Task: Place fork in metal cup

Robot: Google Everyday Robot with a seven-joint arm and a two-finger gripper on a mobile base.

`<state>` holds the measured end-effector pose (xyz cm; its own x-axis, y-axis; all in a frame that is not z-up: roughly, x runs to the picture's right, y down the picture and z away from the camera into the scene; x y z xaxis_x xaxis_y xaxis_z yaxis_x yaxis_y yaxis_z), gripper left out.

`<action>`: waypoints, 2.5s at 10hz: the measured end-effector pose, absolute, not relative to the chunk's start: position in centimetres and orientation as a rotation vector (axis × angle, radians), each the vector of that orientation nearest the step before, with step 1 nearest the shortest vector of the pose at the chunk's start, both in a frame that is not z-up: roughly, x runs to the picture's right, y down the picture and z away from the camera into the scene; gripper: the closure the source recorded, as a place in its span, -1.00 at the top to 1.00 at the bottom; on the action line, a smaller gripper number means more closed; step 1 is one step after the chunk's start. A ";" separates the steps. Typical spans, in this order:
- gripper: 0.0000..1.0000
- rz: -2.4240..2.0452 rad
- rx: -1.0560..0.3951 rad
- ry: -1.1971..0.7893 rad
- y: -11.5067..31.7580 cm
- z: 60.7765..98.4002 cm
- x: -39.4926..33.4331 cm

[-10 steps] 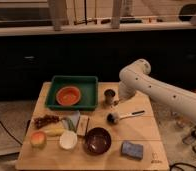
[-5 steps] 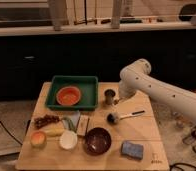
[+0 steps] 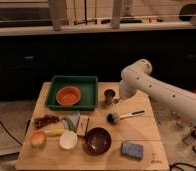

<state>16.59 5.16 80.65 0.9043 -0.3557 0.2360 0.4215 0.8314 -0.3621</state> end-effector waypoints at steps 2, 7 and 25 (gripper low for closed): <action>-1.00 -0.416 -0.410 -0.166 5.1 81.0 16.6; -1.00 -0.454 -0.398 -0.219 4.3 80.3 14.8; -1.00 -0.438 -0.459 -0.601 0.7 77.6 6.7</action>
